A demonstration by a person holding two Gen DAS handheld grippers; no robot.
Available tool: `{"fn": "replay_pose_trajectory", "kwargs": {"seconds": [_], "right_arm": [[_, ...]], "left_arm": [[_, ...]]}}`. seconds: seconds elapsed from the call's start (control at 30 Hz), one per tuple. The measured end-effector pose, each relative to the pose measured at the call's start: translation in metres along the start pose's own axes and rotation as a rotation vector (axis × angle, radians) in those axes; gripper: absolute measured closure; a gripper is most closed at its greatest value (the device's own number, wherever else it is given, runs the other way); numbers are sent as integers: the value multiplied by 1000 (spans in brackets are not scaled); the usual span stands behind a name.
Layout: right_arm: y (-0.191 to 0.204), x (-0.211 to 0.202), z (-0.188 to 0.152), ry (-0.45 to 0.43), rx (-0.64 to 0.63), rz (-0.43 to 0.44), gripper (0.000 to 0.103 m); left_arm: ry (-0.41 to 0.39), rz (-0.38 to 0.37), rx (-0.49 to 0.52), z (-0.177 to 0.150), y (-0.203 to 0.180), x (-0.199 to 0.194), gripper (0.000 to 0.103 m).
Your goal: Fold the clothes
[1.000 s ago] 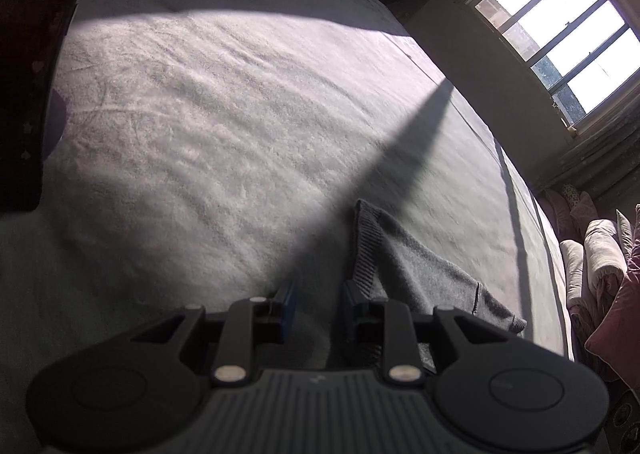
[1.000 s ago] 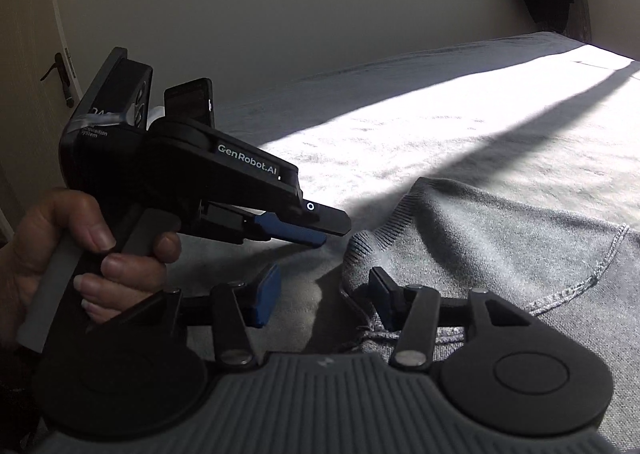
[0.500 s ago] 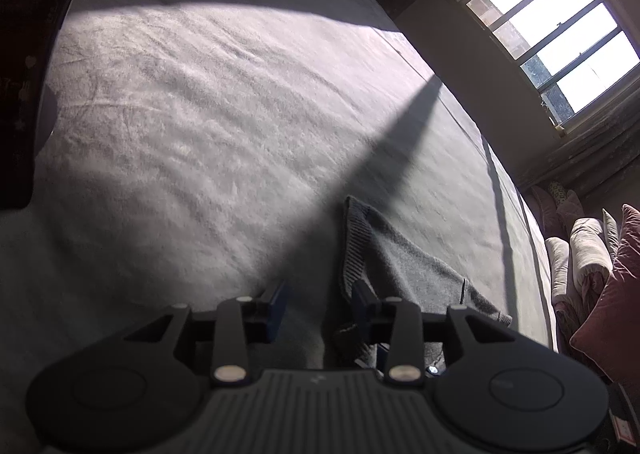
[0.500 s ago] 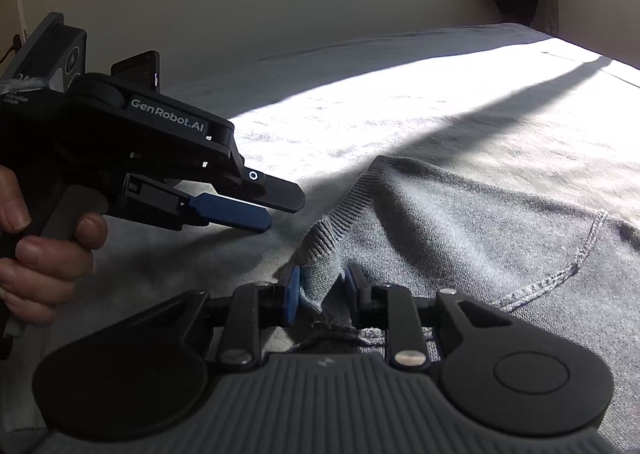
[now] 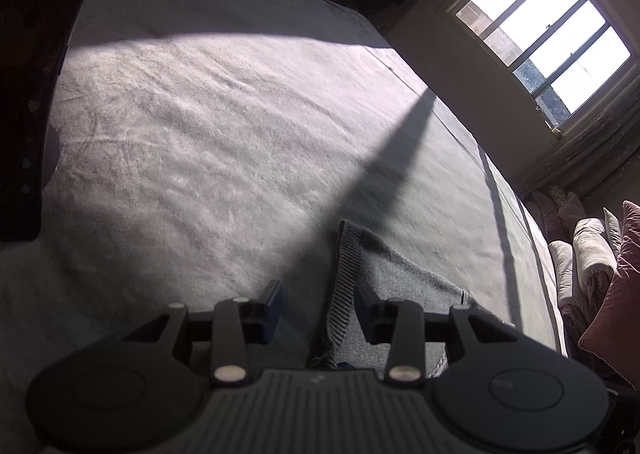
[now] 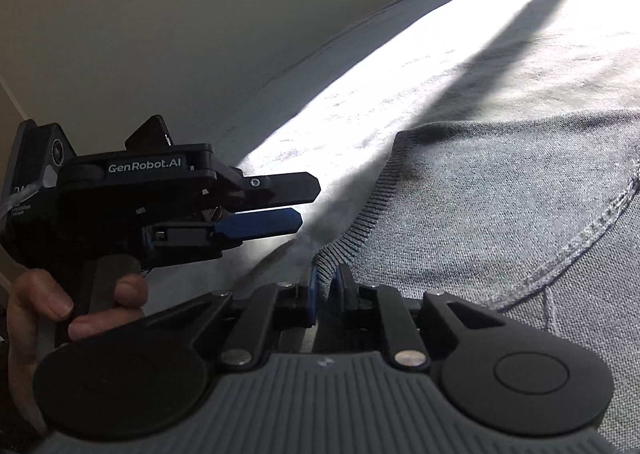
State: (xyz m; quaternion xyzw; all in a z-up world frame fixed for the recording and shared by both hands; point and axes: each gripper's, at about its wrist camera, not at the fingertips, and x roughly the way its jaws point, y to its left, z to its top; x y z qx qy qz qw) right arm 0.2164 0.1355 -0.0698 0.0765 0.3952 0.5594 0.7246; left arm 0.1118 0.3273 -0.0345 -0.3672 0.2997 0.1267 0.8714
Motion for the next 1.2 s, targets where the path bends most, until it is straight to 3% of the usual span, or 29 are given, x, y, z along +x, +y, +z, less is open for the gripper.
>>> {"fn": "replay_pose_trajectory", "kwargs": {"seconds": [0.1, 0.23, 0.37, 0.47, 0.63, 0.73, 0.87, 0.93, 1.0, 1.07, 1.2], "right_arm": [[3, -1, 2, -11, -6, 11, 81], [-1, -12, 3, -38, 34, 68, 66], [-11, -43, 11, -134, 76, 23, 58], [-27, -64, 13, -201, 143, -102, 56], [-40, -67, 12, -238, 178, -343, 56], [-41, -62, 9, -240, 152, -420, 56], [-33, -51, 7, -231, 66, -489, 55], [-29, -50, 6, -234, 37, -514, 54], [-25, -47, 5, -238, 16, -534, 54], [-22, -50, 6, -257, 4, -552, 54], [-23, -65, 10, -314, 15, -618, 54]], "left_arm": [[-13, -16, 23, -1, -4, -1, 63], [-36, -39, 55, -3, -9, -2, 63], [-57, -65, 90, -4, -14, -3, 63], [-51, -111, 131, -7, -20, -1, 63], [-38, -182, 235, -16, -34, 2, 63], [-13, -156, 298, -23, -41, 8, 63], [26, -17, 335, -25, -40, 20, 63], [30, 58, 350, -26, -36, 24, 70], [-11, 99, 364, -24, -36, 19, 69], [-49, 101, 382, -23, -38, 14, 69], [-69, 23, 406, -25, -42, 8, 67]]}}
